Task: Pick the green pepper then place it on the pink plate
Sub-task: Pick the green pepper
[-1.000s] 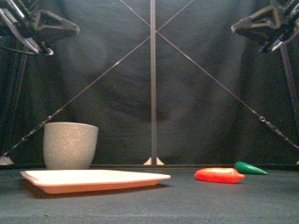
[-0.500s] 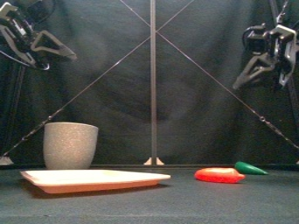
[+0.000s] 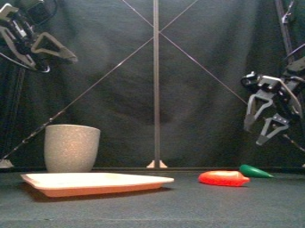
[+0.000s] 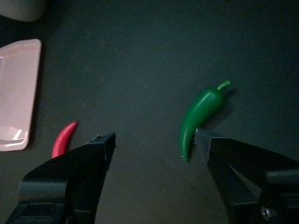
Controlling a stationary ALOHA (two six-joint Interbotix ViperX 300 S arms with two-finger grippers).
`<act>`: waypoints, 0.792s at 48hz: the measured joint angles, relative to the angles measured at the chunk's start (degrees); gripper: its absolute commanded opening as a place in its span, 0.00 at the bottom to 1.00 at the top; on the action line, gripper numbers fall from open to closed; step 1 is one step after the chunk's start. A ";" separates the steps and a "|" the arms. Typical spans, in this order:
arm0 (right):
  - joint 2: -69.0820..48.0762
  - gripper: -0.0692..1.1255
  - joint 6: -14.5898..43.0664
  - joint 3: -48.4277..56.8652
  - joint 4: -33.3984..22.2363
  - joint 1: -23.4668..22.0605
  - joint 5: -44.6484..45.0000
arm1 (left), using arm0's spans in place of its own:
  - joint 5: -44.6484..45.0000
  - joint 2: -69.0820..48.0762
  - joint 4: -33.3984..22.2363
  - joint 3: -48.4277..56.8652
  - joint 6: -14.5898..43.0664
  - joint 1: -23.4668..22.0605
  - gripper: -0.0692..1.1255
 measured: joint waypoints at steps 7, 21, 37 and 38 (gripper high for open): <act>5.27 0.93 0.00 -1.67 2.37 -2.20 -0.09 | 0.00 0.00 0.00 -0.09 0.00 0.09 0.11; 15.56 0.93 0.00 -5.54 3.96 -5.19 -0.26 | 0.00 0.00 0.00 1.05 0.00 0.18 0.11; 25.05 0.90 0.00 -9.67 3.69 -5.54 -0.26 | -0.09 -0.09 -0.26 1.41 -0.09 0.09 0.11; 25.31 0.90 0.09 -9.76 3.69 -5.54 -0.26 | -0.09 0.00 -0.35 1.41 -0.18 0.09 0.11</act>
